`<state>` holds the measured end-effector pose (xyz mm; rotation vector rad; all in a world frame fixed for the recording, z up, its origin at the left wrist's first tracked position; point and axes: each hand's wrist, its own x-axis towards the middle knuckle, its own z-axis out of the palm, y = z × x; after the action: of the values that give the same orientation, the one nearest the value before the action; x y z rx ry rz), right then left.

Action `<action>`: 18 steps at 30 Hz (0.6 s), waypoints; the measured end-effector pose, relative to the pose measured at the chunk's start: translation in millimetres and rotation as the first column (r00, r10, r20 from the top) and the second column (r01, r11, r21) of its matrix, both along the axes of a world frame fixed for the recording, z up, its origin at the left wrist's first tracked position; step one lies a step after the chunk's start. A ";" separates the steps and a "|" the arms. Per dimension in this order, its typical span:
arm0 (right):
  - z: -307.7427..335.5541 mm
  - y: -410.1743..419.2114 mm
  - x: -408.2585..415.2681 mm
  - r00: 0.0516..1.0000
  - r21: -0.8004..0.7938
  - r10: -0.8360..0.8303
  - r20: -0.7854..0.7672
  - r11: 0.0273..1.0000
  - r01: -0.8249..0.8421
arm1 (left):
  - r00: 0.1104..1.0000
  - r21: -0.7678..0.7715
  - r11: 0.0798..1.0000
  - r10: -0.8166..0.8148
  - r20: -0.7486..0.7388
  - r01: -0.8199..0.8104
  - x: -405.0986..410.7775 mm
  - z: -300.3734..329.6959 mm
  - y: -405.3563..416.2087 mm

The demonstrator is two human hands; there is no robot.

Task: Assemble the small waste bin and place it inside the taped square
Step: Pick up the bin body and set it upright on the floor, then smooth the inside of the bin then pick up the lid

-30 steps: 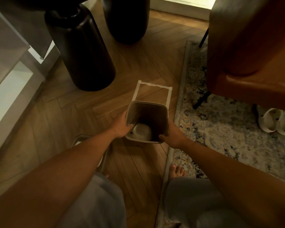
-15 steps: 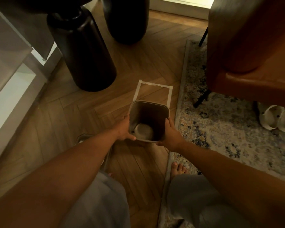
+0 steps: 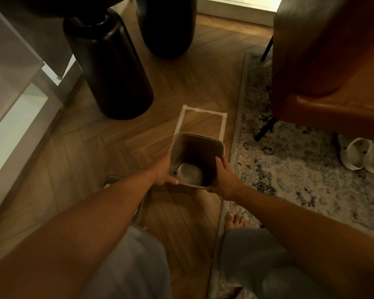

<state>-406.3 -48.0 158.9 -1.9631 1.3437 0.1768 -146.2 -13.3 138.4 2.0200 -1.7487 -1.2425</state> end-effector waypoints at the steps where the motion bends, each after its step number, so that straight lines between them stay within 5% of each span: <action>1: 1.7 -1.3 1.0 0.999 -0.003 0.027 -0.038 1.000 -0.028 | 1.000 -0.006 1.000 0.003 -0.019 -0.003 0.9 -0.3 0.5; 7: 25.4 -22.0 23.7 0.942 -0.040 0.157 -0.297 0.984 -0.176 | 0.987 0.023 0.989 0.148 -0.054 -0.147 17.9 8.2 -1.1; 18: 64.7 -50.1 105.3 0.942 -0.172 0.334 -0.021 0.927 -0.332 | 0.904 0.168 0.892 0.428 -0.014 -0.420 105.1 7.5 44.7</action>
<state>-301.0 -98.1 223.7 -2.3300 1.0386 0.2183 -41.1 31.4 145.9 2.2726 -1.1203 -1.3003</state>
